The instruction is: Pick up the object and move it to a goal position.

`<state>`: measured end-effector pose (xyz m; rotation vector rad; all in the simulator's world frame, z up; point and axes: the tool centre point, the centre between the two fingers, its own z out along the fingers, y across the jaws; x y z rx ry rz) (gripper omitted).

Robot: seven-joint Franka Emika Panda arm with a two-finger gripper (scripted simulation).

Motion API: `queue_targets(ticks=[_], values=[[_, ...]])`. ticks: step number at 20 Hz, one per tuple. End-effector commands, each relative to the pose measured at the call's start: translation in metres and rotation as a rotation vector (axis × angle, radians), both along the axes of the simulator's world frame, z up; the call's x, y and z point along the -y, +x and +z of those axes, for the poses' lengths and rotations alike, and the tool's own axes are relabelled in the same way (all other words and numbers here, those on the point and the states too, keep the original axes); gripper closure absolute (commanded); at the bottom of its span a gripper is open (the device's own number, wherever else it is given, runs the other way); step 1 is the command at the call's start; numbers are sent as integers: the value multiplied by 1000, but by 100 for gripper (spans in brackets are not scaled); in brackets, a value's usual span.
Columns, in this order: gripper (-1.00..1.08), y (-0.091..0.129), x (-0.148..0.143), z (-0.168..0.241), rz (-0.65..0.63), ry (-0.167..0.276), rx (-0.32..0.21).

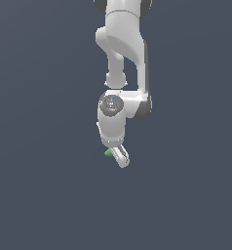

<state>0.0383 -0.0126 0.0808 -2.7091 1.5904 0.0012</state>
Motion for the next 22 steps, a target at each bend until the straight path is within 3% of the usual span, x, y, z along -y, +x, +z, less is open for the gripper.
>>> queue_targets(ticks=[1,14,22], values=[[108,5,22,20,-1,0,1],[108,34,134,121,-1,-1,0],[108,47,173,156,0,-1,0]])
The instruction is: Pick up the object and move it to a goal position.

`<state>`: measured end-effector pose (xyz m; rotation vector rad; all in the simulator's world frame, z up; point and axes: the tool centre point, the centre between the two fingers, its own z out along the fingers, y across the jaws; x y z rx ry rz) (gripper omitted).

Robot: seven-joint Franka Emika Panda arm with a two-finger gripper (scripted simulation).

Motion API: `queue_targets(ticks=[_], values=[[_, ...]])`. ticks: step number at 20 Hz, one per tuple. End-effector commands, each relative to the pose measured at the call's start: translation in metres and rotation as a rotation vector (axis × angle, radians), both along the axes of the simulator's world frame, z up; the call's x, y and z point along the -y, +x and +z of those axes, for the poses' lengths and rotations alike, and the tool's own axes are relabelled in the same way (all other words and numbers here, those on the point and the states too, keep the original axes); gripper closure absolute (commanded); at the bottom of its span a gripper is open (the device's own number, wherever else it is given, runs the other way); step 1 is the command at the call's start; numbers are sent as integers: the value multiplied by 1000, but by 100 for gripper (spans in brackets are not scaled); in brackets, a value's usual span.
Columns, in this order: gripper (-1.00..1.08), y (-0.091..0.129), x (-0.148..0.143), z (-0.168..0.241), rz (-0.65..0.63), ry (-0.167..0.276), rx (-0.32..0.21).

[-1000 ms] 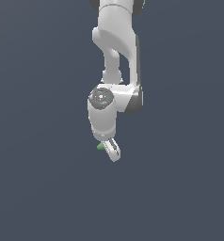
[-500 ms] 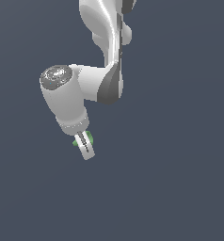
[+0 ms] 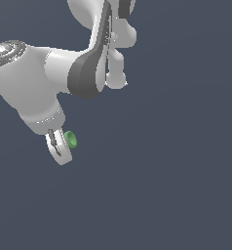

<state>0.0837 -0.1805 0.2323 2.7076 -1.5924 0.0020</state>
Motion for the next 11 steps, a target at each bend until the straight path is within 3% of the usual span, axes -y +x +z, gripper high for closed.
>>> queue_targets(ticks=[1,11], values=[[108,3,8,7,1,0,-1],[108,8,20,18,1,1,-1]])
